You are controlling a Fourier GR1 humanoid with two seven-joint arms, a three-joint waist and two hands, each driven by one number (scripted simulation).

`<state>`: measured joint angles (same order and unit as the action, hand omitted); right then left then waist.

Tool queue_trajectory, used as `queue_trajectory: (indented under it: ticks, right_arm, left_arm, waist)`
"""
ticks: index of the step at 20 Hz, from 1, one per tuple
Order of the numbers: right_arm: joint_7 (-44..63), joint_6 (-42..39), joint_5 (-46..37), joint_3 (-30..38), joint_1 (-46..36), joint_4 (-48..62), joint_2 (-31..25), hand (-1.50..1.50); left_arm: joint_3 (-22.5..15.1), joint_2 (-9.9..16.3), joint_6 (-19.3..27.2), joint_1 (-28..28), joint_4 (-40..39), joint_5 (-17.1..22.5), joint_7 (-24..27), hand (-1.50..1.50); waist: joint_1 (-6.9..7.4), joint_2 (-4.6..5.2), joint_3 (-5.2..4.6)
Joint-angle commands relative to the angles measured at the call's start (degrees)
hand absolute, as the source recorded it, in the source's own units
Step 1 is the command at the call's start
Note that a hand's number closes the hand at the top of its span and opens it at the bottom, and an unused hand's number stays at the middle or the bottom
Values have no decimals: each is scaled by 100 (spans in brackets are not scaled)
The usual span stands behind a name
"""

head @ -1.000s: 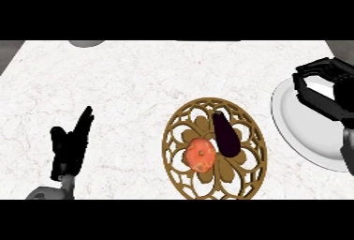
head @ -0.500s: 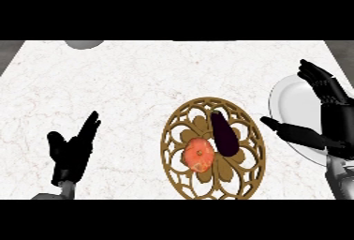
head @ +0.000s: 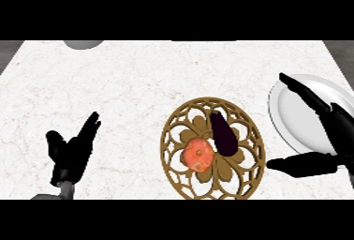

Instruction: Pick the squash from the placemat and place it in the plate

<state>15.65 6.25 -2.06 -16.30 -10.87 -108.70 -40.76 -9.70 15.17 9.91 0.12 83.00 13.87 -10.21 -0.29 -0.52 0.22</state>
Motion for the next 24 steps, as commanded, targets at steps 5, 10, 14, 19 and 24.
queue_trajectory:
  ticks: [5,10,14,19,24]
  right_arm:
    - [2382,-695,-741,-951,-853,-770,37,-150]
    - [3188,-763,-1465,-1559,-1200,-689,842,-150]
    - [3419,-791,-2138,-1928,-1193,-281,1442,-150]
    - [3359,-1108,-1941,-1946,-624,-505,1488,-150]
    - [3226,-1292,-2295,-1889,-846,150,2273,-150]
  left_arm:
    - [-113,-126,-233,164,-24,27,-44,0]
    - [-250,-417,-121,255,-127,-159,109,0]
    - [-41,-319,-208,-54,-121,-129,-155,0]
    - [331,-156,-531,-168,-293,145,-218,0]
    - [82,-489,-263,-123,-80,-257,-304,0]
  waist:
    - [81,42,-32]
    - [67,46,-28]
    - [53,50,-25]
    - [-3,49,-23]
    - [28,52,-22]
